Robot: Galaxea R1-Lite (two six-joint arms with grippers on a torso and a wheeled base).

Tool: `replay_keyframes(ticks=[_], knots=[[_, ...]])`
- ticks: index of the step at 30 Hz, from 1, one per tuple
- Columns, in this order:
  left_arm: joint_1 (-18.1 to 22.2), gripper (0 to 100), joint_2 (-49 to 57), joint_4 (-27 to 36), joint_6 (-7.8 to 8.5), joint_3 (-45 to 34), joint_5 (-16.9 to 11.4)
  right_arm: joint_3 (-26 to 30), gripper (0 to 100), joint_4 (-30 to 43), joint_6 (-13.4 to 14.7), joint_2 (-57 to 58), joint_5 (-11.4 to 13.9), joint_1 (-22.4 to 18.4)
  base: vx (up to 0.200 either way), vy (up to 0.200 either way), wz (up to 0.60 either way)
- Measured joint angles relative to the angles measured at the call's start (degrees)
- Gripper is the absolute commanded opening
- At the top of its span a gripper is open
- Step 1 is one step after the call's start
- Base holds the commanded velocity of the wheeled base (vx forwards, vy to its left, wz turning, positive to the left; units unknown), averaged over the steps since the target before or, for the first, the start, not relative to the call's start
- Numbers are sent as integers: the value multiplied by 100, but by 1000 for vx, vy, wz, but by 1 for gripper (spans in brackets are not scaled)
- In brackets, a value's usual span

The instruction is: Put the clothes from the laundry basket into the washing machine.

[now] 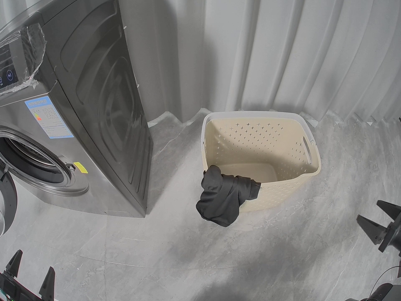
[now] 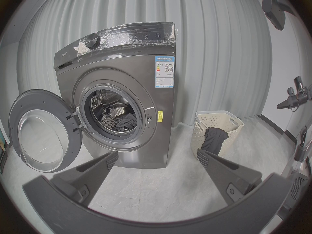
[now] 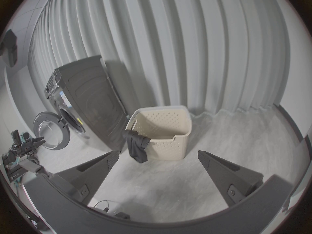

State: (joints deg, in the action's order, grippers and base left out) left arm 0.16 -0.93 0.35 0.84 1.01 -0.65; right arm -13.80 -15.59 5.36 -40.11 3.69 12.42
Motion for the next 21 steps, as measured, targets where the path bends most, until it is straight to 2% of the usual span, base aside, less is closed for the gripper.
replay_keyframes(ticks=[4,9,21], knots=[[-2,100,0,0,-5,0,-1,-150,100,-439,123,-1022,-48,441,0,0,0],[-6,100,0,2,-52,0,-13,-430,100,-705,336,-1880,-94,794,0,0,0],[-11,100,0,0,-66,0,-15,-549,100,-725,400,-2530,-110,935,0,0,0]])
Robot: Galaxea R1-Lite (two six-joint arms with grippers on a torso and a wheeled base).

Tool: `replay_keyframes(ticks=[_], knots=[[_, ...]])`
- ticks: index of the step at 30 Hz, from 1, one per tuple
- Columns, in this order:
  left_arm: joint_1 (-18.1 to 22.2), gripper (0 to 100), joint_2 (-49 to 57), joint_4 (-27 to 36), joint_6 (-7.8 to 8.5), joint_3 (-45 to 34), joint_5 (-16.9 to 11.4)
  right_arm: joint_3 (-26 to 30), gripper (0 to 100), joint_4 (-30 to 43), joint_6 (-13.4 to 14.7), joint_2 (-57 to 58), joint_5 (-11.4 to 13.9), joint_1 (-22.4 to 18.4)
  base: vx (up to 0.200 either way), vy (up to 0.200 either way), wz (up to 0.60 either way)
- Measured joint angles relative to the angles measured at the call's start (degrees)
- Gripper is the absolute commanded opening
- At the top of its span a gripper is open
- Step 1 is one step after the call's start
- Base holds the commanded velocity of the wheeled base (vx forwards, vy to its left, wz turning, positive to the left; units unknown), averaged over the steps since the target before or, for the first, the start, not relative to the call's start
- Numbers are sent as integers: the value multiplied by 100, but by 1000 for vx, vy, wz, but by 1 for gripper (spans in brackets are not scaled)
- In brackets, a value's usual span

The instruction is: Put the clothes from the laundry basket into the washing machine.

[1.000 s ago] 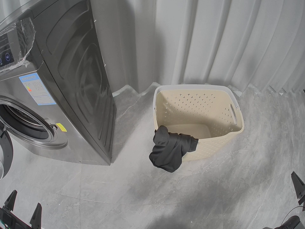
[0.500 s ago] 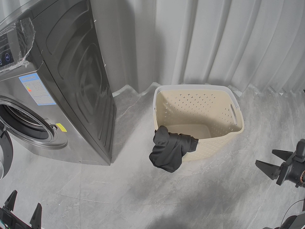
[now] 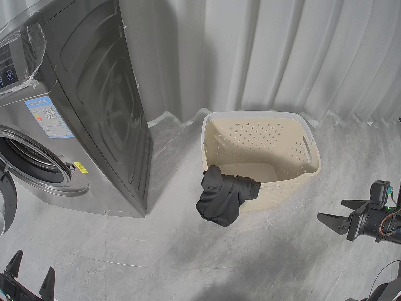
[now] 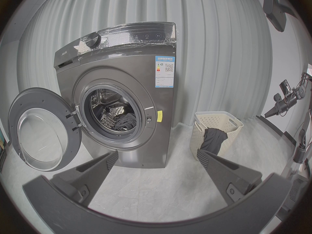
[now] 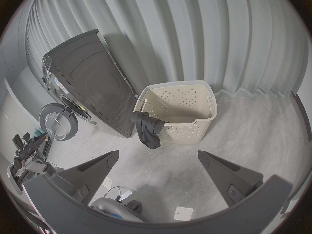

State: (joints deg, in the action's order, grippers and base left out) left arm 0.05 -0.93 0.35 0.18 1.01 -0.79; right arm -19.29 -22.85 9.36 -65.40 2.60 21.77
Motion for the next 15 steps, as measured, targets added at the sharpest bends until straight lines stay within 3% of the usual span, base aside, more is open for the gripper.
replay_keyframes(ticks=[7,15], knots=[[0,100,0,0,-9,0,0,-155,100,-156,453,-529,-11,271,0,0,0],[5,100,0,0,-21,0,4,-529,100,-547,621,-1497,-123,612,0,0,0]])
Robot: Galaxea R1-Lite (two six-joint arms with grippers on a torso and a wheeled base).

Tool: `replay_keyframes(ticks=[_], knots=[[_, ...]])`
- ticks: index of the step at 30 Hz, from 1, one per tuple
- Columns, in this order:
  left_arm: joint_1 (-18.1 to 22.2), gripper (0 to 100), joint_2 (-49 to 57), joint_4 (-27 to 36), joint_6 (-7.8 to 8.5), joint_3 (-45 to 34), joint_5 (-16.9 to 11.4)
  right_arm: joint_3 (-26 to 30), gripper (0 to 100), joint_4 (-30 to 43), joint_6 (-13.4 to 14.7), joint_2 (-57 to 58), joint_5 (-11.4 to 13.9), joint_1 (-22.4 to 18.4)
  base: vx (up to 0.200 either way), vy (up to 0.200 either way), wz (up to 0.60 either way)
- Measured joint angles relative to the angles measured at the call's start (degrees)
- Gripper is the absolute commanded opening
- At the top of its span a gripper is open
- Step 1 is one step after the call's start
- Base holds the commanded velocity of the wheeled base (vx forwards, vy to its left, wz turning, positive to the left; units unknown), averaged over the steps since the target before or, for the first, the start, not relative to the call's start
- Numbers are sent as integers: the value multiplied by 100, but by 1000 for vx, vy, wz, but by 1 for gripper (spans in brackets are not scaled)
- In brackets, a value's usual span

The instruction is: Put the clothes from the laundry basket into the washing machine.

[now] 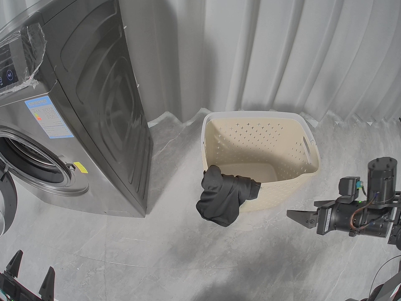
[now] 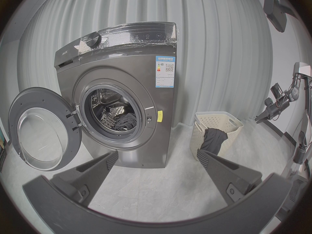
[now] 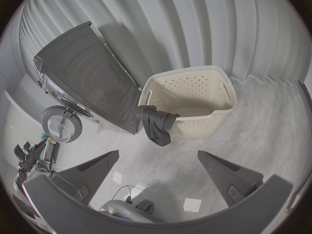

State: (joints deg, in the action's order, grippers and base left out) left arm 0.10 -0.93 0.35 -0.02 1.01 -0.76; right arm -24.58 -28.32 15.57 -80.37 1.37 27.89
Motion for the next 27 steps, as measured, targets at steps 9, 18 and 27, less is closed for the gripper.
replay_keyframes(ticks=[9,18,27], knots=[[-5,100,0,2,-24,0,5,-486,100,-745,180,-1403,-229,402,0,0,0],[-2,100,0,7,-82,0,13,-1418,100,-969,488,-2660,-315,630,0,0,0],[0,100,0,7,-90,0,13,-2303,100,-939,859,-3680,-333,656,0,0,0]])
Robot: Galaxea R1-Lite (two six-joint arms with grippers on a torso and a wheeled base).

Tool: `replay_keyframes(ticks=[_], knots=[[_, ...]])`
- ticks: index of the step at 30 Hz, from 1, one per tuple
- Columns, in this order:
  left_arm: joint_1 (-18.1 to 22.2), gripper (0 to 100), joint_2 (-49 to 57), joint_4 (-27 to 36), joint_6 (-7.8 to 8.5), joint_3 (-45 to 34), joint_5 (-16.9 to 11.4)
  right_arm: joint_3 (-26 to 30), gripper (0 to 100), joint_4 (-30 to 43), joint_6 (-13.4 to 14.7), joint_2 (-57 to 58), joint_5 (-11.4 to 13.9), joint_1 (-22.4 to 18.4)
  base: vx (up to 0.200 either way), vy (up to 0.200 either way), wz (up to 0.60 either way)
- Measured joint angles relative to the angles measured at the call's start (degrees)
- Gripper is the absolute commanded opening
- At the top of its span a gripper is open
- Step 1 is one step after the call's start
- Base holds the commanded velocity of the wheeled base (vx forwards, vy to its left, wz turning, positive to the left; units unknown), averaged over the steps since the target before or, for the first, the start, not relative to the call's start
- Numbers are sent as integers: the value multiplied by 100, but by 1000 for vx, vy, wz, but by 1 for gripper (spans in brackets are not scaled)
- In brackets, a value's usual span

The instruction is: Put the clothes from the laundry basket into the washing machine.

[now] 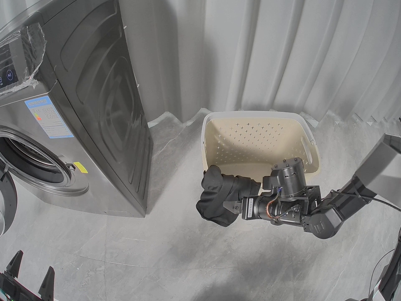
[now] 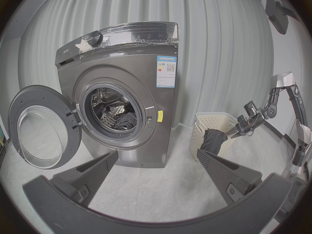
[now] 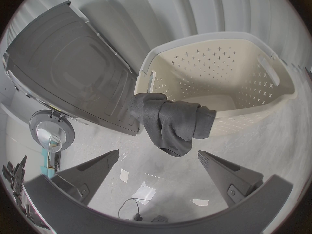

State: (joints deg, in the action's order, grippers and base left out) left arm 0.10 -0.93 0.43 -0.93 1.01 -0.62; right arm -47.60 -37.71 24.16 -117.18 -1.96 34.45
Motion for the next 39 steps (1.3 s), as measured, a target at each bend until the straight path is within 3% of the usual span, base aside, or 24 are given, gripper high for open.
replay_keyframes(ticks=[8,16,17,27,33,39], knots=[[-5,100,0,1,-2,0,2,-663,100,16,165,-733,-38,-35,0,0,0],[-5,100,0,1,-9,0,2,-1449,100,12,318,-1375,-350,-122,0,0,0],[-5,100,0,1,-9,0,7,-1502,0,-6,332,-1430,-378,-129,0,0,0],[-5,100,0,1,-13,0,7,-1570,0,-45,670,-1480,-466,-89,0,0,0],[-2,100,0,1,-30,0,11,-980,0,-59,703,-807,-455,30,0,0,0],[0,100,0,1,-35,0,11,-11,0,-178,514,489,-405,184,0,0,0]])
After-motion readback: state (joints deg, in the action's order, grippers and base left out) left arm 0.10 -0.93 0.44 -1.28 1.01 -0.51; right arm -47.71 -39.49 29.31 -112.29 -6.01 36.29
